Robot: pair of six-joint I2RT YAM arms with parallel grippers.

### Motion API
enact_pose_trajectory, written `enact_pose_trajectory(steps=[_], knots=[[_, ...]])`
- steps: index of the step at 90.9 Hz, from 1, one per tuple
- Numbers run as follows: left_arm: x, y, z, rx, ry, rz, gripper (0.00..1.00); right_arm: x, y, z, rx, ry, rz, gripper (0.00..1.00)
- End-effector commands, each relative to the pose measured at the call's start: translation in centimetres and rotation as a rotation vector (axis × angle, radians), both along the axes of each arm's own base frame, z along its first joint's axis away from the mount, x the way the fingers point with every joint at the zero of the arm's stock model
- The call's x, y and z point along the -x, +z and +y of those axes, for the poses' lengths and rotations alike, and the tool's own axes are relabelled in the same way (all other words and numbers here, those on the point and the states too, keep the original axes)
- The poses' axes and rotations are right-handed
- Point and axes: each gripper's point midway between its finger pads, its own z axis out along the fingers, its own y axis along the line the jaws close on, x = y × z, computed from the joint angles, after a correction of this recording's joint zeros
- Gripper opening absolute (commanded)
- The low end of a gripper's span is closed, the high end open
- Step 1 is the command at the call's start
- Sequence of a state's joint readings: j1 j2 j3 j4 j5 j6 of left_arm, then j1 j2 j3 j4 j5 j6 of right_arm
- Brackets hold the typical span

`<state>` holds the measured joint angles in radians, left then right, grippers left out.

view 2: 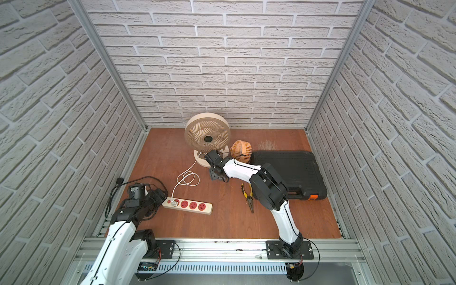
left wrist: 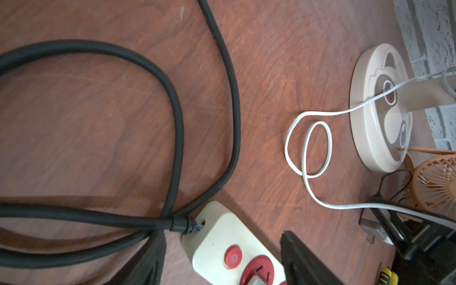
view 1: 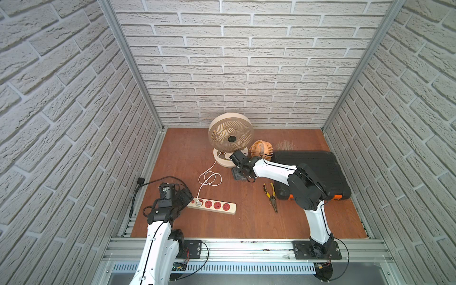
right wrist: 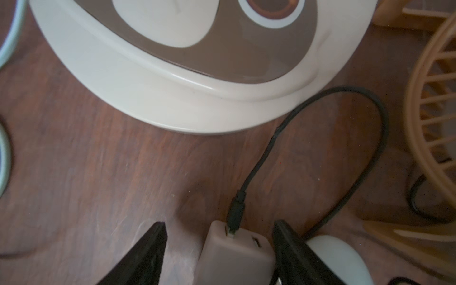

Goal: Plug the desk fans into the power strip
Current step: Pick up the plug from the center of the board.

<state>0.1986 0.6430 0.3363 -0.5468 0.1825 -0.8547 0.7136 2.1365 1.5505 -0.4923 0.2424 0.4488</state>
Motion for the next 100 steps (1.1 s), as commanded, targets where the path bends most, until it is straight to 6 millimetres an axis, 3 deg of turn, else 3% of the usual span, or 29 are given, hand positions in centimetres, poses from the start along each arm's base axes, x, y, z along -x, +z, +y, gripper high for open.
enact_pose_trajectory(steps=[1, 15, 34, 46, 55, 56, 70, 80, 100], knots=[[-0.6, 0.5, -0.4, 0.017, -0.026, -0.045, 0.77, 0.2, -0.8, -1.0, 0.034, -0.030, 0.030, 0.73], [-0.3, 0.3, -1.2, 0.067, -0.029, -0.060, 0.77, 0.6, -0.4, -0.9, 0.005, -0.020, 0.029, 0.71], [0.6, 0.6, -2.6, 0.145, -0.045, -0.068, 0.77, 1.9, -0.7, 0.3, -0.046, 0.009, 0.059, 0.48], [1.2, 1.3, -3.0, 0.162, -0.030, -0.091, 0.77, 2.8, 0.5, 0.6, -0.089, 0.011, 0.035, 0.26], [1.5, 1.8, -2.6, 0.142, -0.008, -0.103, 0.77, 3.4, 1.6, 0.7, -0.133, 0.012, 0.015, 0.17], [1.5, 1.9, -2.6, 0.139, -0.005, -0.103, 0.77, 3.3, 3.0, 0.9, -0.159, 0.015, -0.010, 0.16], [1.3, 3.5, -2.3, 0.114, -0.004, -0.141, 0.79, 4.2, 5.9, 1.2, -0.269, 0.023, -0.057, 0.10], [0.9, 5.5, -2.5, 0.095, -0.038, -0.201, 0.98, 4.8, 8.1, 1.9, -0.371, 0.038, -0.090, 0.06], [1.0, 10.3, -2.7, 0.021, -0.108, -0.309, 0.98, 5.5, 12.9, 3.1, -0.574, 0.045, -0.154, 0.03]])
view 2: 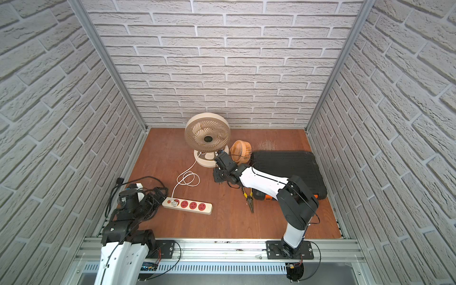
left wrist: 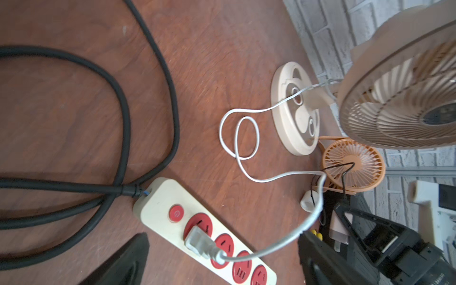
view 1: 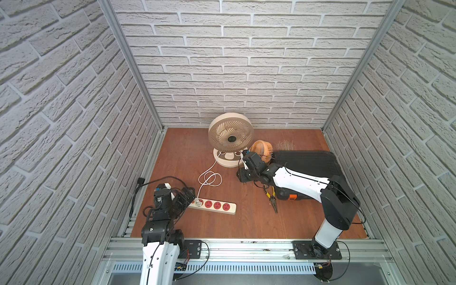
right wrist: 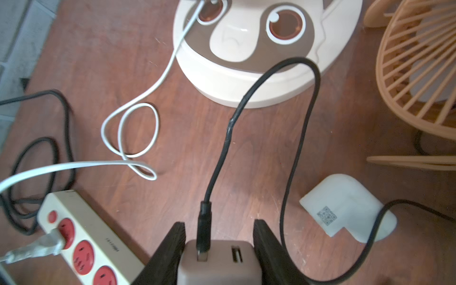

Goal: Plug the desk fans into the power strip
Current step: Pick up the plug from the center of the board.

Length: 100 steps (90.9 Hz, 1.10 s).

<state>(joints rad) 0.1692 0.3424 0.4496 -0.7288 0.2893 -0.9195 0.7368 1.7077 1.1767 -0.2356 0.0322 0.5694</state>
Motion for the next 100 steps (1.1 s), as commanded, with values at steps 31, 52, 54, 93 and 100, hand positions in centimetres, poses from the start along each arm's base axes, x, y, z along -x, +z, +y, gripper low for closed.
enact_pose_trajectory(steps=[31, 52, 54, 93, 100], knots=[[-1.6, 6.9, -5.6, -0.080, -0.321, -0.196, 0.98, -0.1, 10.0, 3.6, -0.552, -0.074, -0.096, 0.03], [-2.7, 8.7, -10.2, -0.213, -0.475, -0.239, 0.94, 0.3, 11.5, 4.9, -0.695, -0.123, -0.073, 0.03], [-2.8, 8.8, -10.5, -0.228, -0.484, -0.241, 0.94, 0.4, 11.6, 5.0, -0.701, -0.124, -0.074, 0.03], [-6.1, 9.8, -15.3, -0.324, -0.562, -0.263, 0.77, 2.4, 13.2, 6.7, -0.764, -0.117, -0.073, 0.03], [-6.6, 9.6, -15.7, -0.323, -0.563, -0.264, 0.71, 2.6, 13.4, 6.9, -0.772, -0.114, -0.072, 0.03]])
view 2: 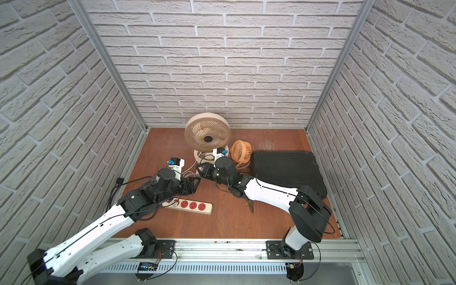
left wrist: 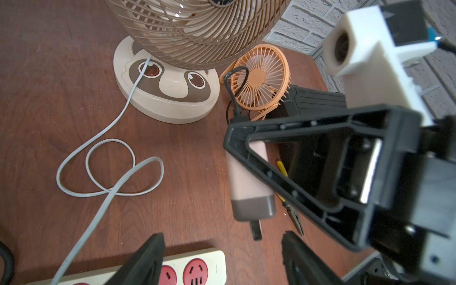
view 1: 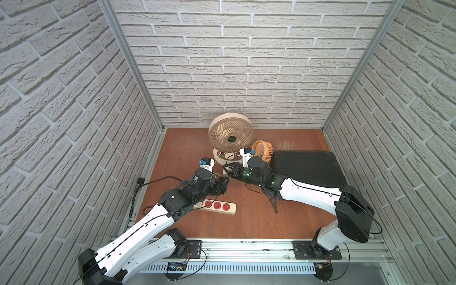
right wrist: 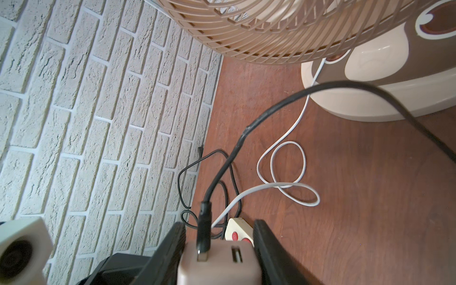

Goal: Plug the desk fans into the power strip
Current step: Pick up the plug from the center of the board.

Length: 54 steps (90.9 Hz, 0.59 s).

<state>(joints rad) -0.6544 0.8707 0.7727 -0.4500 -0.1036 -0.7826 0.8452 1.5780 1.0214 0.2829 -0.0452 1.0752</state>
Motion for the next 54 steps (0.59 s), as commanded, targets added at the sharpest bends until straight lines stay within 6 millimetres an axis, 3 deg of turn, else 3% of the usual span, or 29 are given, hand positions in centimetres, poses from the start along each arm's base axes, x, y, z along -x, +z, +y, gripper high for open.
enact_pose_trajectory(steps=[1, 21, 27, 39, 54], knots=[[-1.5, 2.3, -0.7, 0.031, 0.010, -0.091, 0.70, 0.3, 3.8, 0.1, -0.104, -0.013, -0.068, 0.03], [-2.3, 2.2, -1.7, 0.040, -0.004, -0.084, 0.41, 0.5, 3.2, 0.5, -0.120, -0.016, -0.050, 0.03], [-2.4, 2.1, -1.9, 0.040, -0.005, -0.081, 0.37, 0.6, 2.9, 0.8, -0.128, -0.015, -0.041, 0.03], [-2.6, 2.0, -2.1, 0.046, -0.003, -0.080, 0.38, 0.6, 2.2, 1.2, -0.156, -0.024, -0.018, 0.03], [-2.8, 1.9, -2.4, 0.078, 0.002, -0.098, 0.51, 0.8, 1.4, 1.8, -0.244, -0.039, 0.036, 0.03]])
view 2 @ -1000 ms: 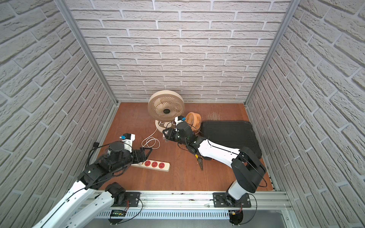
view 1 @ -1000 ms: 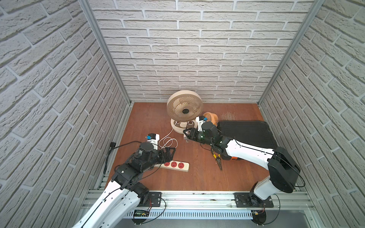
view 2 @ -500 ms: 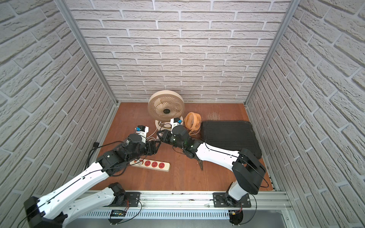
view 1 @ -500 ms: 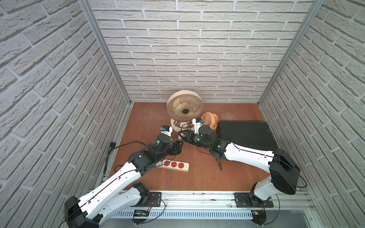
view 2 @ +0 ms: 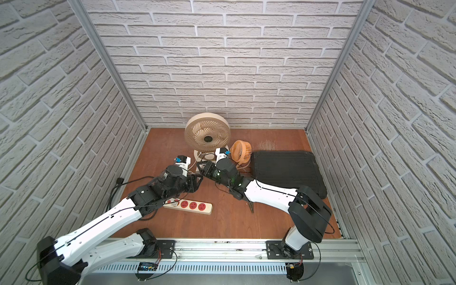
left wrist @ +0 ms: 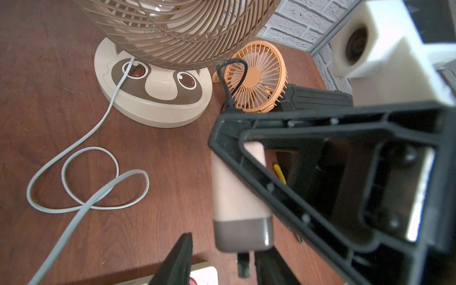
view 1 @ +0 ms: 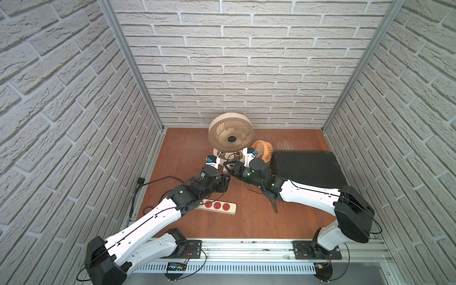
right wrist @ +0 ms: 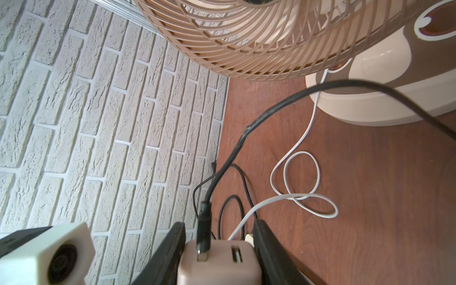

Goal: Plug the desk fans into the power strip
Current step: Pick up the plug from the center of the board.

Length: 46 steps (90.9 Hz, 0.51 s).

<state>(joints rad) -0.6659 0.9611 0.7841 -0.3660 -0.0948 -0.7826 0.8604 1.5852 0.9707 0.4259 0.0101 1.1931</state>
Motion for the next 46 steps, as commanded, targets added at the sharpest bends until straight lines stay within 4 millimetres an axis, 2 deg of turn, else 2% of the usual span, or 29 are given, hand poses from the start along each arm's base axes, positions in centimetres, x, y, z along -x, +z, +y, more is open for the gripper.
enact_pose_trajectory(steps=[1, 25, 31, 46], knots=[[-1.4, 2.4, -0.6, 0.075, 0.020, -0.100, 0.51, 1.2, 0.7, 1.7, -0.126, 0.033, 0.016, 0.03], [-1.5, 2.1, -0.4, 0.096, 0.030, -0.150, 0.54, 1.2, -0.3, 3.1, -0.245, 0.039, 0.100, 0.03], [-1.5, 2.1, 0.0, 0.077, 0.039, -0.159, 0.48, 1.1, -0.5, 3.2, -0.256, 0.035, 0.112, 0.03], [-1.6, 1.6, 0.7, 0.042, 0.060, -0.167, 0.24, 1.1, -0.7, 3.0, -0.258, 0.021, 0.121, 0.03]])
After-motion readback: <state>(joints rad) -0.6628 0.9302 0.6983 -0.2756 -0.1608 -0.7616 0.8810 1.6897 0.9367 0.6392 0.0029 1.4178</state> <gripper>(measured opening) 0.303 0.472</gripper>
